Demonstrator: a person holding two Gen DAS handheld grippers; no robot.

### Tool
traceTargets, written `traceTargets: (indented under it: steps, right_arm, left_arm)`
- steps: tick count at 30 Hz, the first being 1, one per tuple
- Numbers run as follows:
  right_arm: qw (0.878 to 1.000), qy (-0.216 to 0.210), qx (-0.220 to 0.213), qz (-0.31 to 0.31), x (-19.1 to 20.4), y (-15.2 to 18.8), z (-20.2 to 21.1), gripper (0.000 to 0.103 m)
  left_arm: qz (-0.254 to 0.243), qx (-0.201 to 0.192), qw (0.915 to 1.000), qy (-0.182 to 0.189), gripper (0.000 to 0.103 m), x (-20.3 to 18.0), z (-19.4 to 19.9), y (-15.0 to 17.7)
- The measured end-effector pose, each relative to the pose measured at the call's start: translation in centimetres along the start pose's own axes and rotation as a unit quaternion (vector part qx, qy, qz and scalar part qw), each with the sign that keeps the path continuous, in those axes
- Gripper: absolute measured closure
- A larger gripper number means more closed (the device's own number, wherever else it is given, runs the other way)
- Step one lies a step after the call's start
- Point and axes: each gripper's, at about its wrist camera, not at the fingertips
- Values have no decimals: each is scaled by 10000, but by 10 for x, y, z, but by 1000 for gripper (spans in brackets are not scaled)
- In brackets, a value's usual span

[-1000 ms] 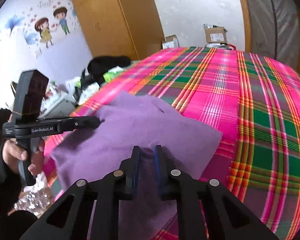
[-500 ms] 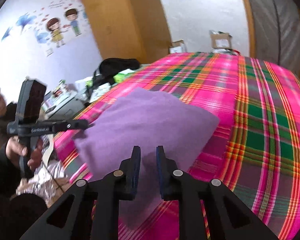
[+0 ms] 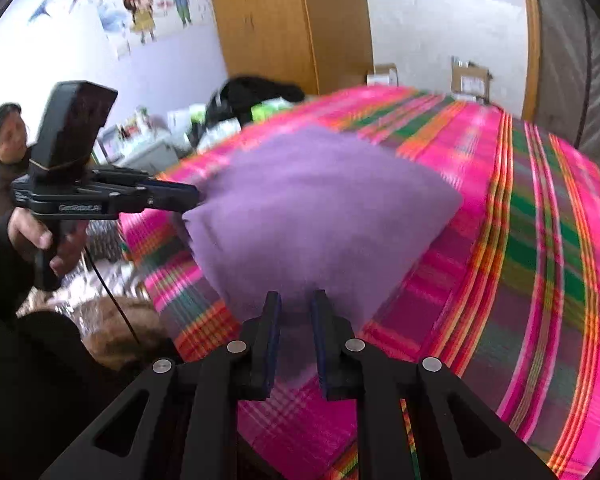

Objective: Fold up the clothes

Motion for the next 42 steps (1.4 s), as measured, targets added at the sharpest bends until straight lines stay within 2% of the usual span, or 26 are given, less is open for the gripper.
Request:
traceTargets:
  steps: [7, 12, 15, 17, 21, 25, 27, 29, 30, 34, 42]
  right_arm:
    - [9999, 50, -150, -18, 0, -5, 10, 87]
    - [9988, -13, -313, -385, -12, -8, 11, 87]
    - [9984, -37, -129, -547, -20, -6, 4, 87]
    - [9983, -46, -179, -560, -20, -9, 7, 87]
    - [9972, 5, -346, -658, -25, -21, 8, 87]
    - [9923, 182, -384, -1163, -44, -33, -2, 87]
    - [9886, 131, -443, -1432, -53, -37, -7, 86]
    - [9881, 132, -306, -1502, -59, -38, -17, 85]
    - [9874, 129, -213, -1561, -62, -37, -21, 85]
    - [9871, 235, -271, -1562, -61, -40, -11, 84]
    - [9830, 290, -233, -1796, -64, -22, 4, 74]
  left_arm:
    - [0, -148, 9999, -15, 89, -3, 11, -11]
    - [-117, -87, 9998, 121, 89, -15, -3, -11]
    - [-19, -62, 9998, 197, 89, -11, -9, -7]
    - [-50, -106, 9998, 183, 89, -10, -4, -11]
    - [-178, -310, 9994, 21, 89, -7, 1, -28]
    - [-66, -545, 9980, -310, 89, 12, -2, -53]
    - [139, -544, 9980, -300, 89, 26, -11, -64]
    - [381, -188, 9985, -358, 91, 41, -33, -69]
    - [442, -115, 9985, -317, 91, 45, -38, -68]
    - [343, -271, 9984, -355, 91, 39, -26, -67]
    - [587, -356, 9968, -421, 91, 37, -5, -48]
Point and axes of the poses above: each gripper's, at about its wrist camera, not at the fingertips, and z roughly against the way its jaws point, x to its left, y to its underside, and after that the axes turned 2 degrees about -x, right-handed
